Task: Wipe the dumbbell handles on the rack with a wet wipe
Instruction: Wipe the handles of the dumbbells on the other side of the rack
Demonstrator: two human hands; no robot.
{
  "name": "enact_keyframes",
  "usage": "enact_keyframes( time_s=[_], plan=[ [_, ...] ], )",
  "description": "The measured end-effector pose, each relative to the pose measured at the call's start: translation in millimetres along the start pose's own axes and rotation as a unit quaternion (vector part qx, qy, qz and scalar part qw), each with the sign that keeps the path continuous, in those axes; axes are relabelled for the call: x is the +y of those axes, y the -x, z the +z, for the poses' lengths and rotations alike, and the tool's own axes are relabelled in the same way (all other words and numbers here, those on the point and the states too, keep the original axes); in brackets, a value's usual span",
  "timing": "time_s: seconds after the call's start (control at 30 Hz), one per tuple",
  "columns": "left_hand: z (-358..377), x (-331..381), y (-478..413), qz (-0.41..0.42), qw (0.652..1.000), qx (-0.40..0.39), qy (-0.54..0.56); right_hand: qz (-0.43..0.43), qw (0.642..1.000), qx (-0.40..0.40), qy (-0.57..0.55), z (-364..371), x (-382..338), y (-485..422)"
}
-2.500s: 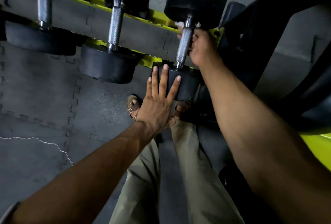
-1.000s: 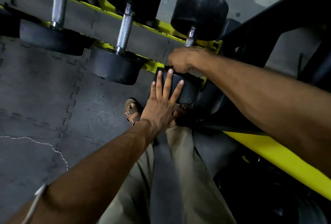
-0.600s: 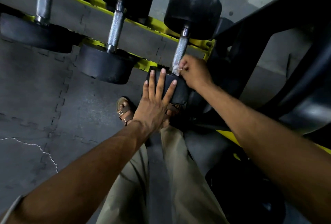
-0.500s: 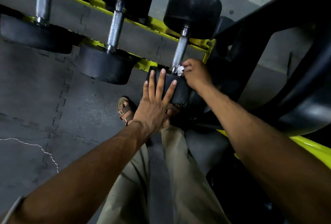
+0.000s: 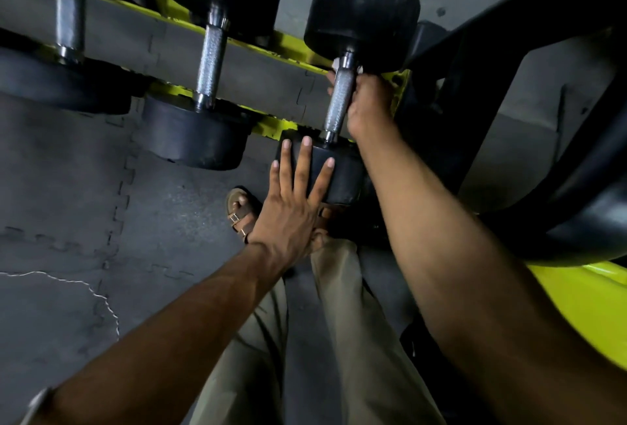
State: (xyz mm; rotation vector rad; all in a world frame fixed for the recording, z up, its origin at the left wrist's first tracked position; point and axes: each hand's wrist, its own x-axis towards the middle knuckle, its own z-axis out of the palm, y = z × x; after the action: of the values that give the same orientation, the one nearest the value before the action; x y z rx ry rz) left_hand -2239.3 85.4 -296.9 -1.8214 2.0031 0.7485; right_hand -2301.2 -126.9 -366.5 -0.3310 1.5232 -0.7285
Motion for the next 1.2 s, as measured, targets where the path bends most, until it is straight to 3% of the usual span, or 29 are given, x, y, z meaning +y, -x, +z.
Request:
enact_keyframes(
  time_s=[0.07,0.17,0.3,0.37,0.5,0.53,0.63,0.7,0.73,0.8,0.87,0.93,0.97,1.0,1.07,1.13,1.2],
  plan=[
    [-0.2,-0.6,0.9,0.001,1.000,-0.006,0.002,-0.135,0.981,0.093,0.103,-8.1,8.9,1.7],
    [0.8,-2.5,1.0,0.000,1.000,0.007,0.001,-0.315,0.899,0.123,0.279,-17.1,14.3,19.5],
    [2.7,-2.7,0.3,0.006,1.000,0.022,0.019,-0.522,0.682,0.070,0.508,-29.4,8.6,21.4],
    [2.9,-3.5,-0.8,0.004,1.000,0.022,0.019,-0.571,0.615,0.024,0.543,-30.9,5.5,10.1],
    [-0.7,-3.6,-2.8,0.008,1.000,-0.003,0.006,-0.541,0.531,-0.026,0.651,-28.1,-5.0,7.2],
    [-2.2,-2.8,-2.9,0.008,1.000,-0.013,0.004,-0.500,0.483,-0.064,0.716,-24.4,-6.3,13.1],
    [-6.8,-1.6,0.5,-0.003,0.999,-0.033,-0.009,-0.360,0.277,-0.267,0.850,-4.2,-12.9,43.9],
    [-10.6,0.2,3.9,-0.008,0.999,-0.033,-0.016,-0.331,0.211,-0.267,0.880,13.8,-30.6,52.2],
    [-11.5,1.6,4.0,-0.008,0.999,-0.033,-0.016,-0.341,0.197,-0.223,0.892,22.0,-40.3,49.5],
    [-13.0,2.8,1.9,-0.011,0.999,-0.028,-0.017,-0.350,0.202,-0.155,0.902,30.8,-50.0,44.5],
    [-13.2,3.2,0.0,-0.016,0.999,-0.025,-0.016,-0.339,0.136,-0.187,0.912,34.1,-41.6,46.7],
    [-11.7,3.5,0.0,-0.020,1.000,-0.019,-0.009,-0.313,0.060,-0.280,0.906,31.6,-35.5,46.9],
    [-11.7,4.0,0.4,-0.021,1.000,-0.016,-0.007,-0.294,0.075,-0.316,0.899,28.9,-36.9,46.0],
    [-11.1,4.2,0.8,-0.020,1.000,-0.013,-0.007,-0.266,0.119,-0.334,0.896,29.5,-42.1,46.3],
    [-8.6,3.5,-0.7,-0.018,1.000,-0.009,-0.010,-0.243,0.172,-0.285,0.911,35.6,-56.8,46.0],
    [-7.8,2.1,-1.6,-0.022,1.000,-0.003,-0.008,-0.278,0.203,-0.246,0.906,31.9,-62.7,44.6],
    [-7.0,2.8,0.5,-0.022,1.000,-0.008,-0.006,-0.303,0.207,-0.291,0.884,15.5,-52.3,54.1]
  ],
)
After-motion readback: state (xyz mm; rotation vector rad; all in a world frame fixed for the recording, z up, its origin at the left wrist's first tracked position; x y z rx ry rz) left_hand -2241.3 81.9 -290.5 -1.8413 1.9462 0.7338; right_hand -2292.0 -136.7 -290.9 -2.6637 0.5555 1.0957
